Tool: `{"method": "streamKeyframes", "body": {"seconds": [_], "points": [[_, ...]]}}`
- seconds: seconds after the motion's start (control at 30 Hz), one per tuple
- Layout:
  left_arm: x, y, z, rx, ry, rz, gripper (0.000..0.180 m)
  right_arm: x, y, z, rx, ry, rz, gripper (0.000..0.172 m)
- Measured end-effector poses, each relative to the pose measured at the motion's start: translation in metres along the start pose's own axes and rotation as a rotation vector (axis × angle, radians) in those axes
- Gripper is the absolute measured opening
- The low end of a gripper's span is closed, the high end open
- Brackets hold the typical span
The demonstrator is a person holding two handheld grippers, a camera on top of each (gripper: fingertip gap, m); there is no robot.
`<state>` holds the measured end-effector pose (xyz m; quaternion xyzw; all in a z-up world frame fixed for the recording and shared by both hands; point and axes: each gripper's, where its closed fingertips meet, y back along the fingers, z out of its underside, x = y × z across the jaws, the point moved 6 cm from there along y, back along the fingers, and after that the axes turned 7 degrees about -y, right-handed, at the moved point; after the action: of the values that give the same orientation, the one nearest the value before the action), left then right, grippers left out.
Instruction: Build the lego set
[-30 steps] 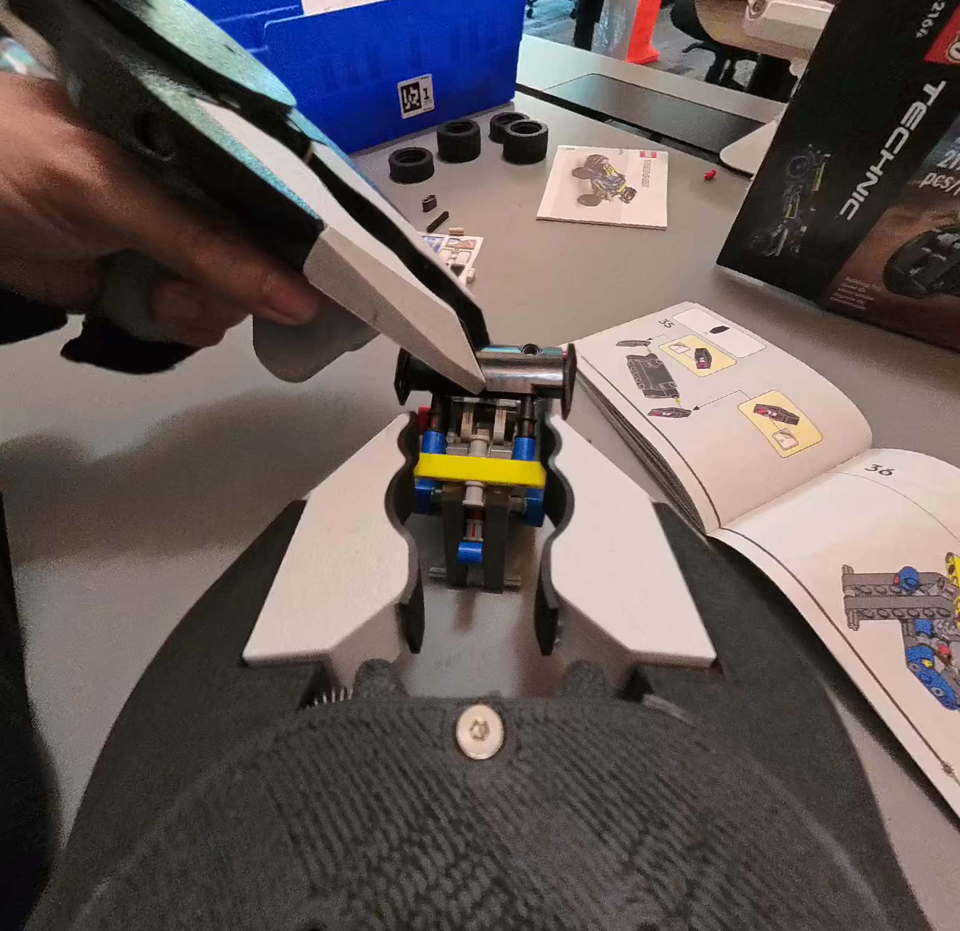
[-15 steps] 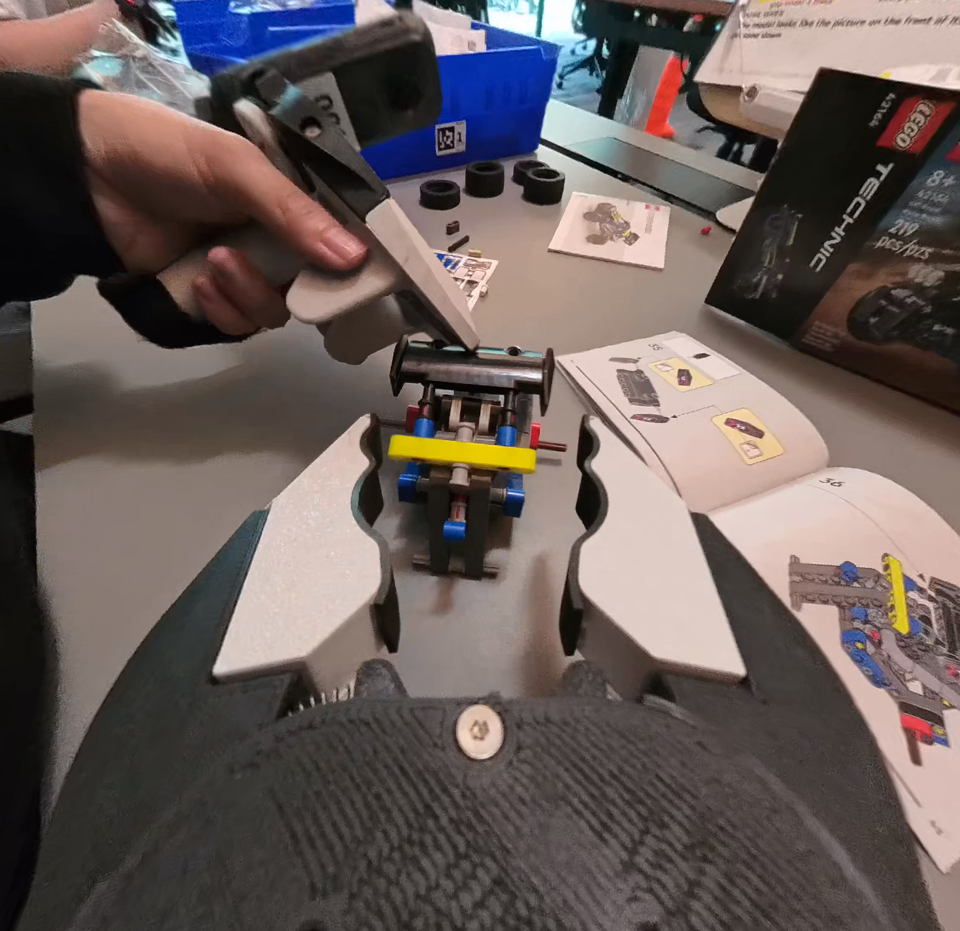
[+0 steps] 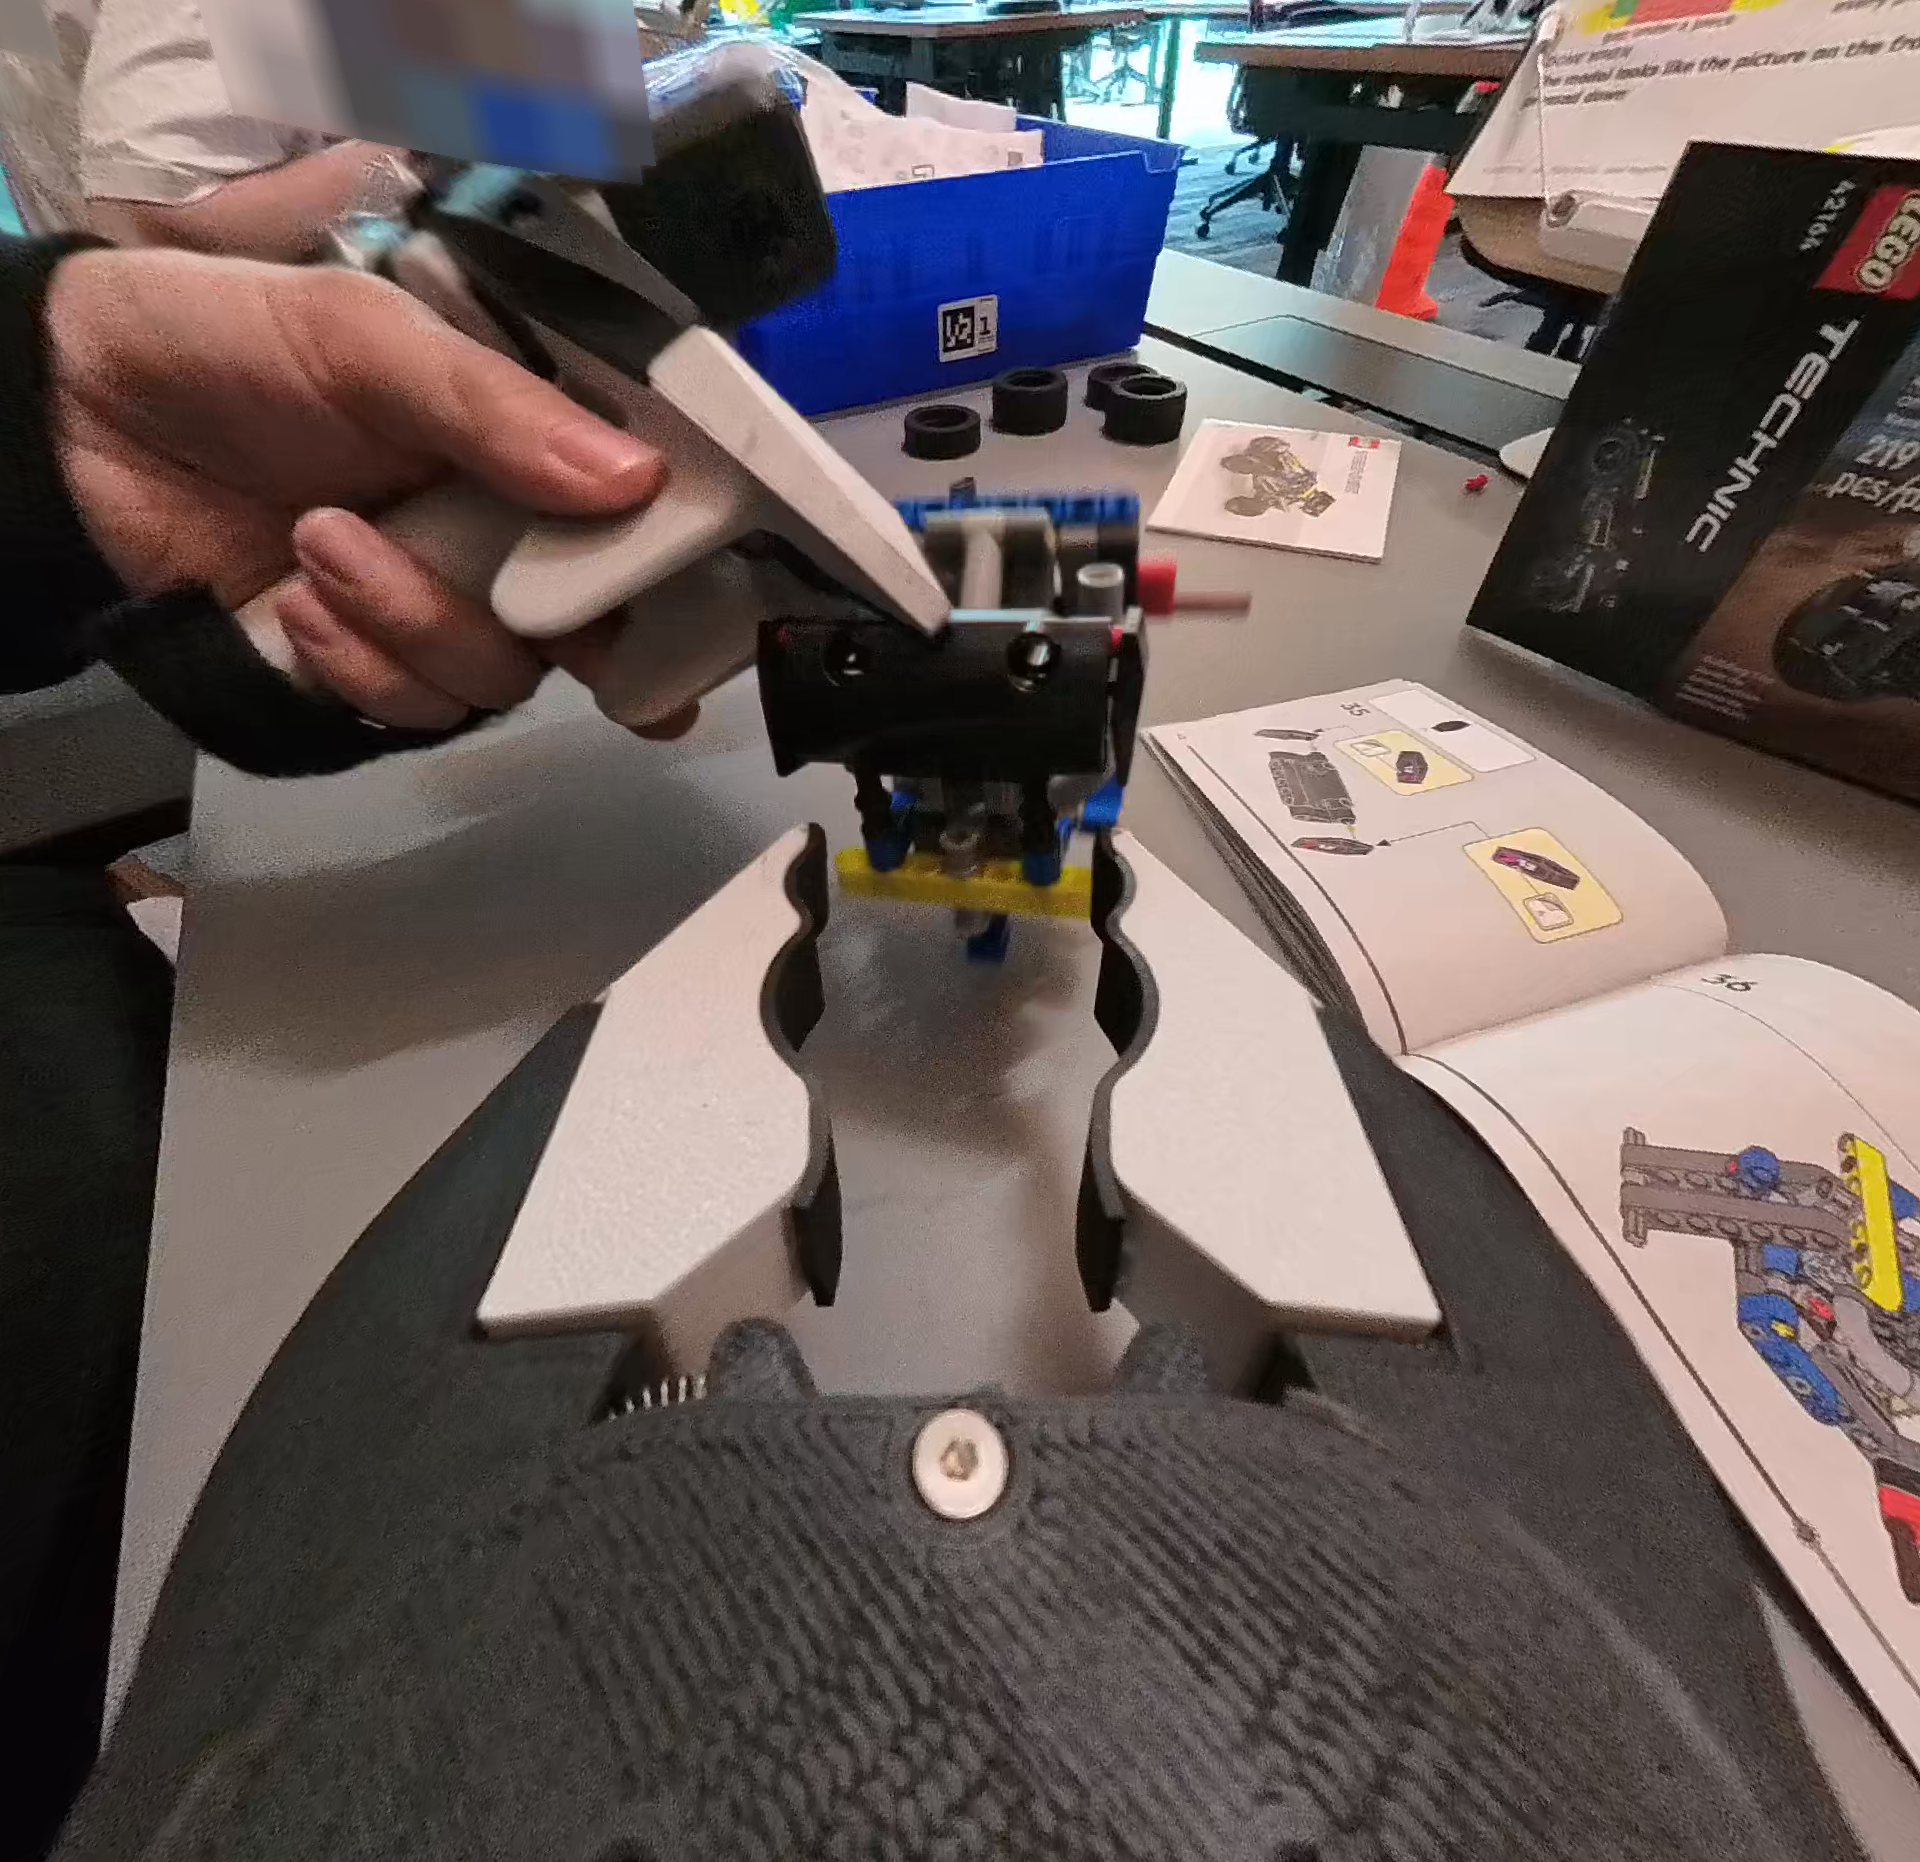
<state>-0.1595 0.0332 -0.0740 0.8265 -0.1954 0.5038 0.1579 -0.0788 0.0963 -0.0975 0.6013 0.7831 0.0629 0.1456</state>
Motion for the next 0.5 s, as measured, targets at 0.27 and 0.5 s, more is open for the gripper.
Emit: {"method": "streamKeyframes", "body": {"seconds": [0.27,0.5], "points": [[0.037,0.001,-0.001,-0.086,-0.333,-0.082,0.0,0.01,0.016,-0.01,0.251,-0.521,-0.187,0.024],[0.042,0.013,-0.01,0.131,-0.106,0.141,0.0,0.019,0.031,-0.013,0.299,-0.607,0.018,0.055]]}}
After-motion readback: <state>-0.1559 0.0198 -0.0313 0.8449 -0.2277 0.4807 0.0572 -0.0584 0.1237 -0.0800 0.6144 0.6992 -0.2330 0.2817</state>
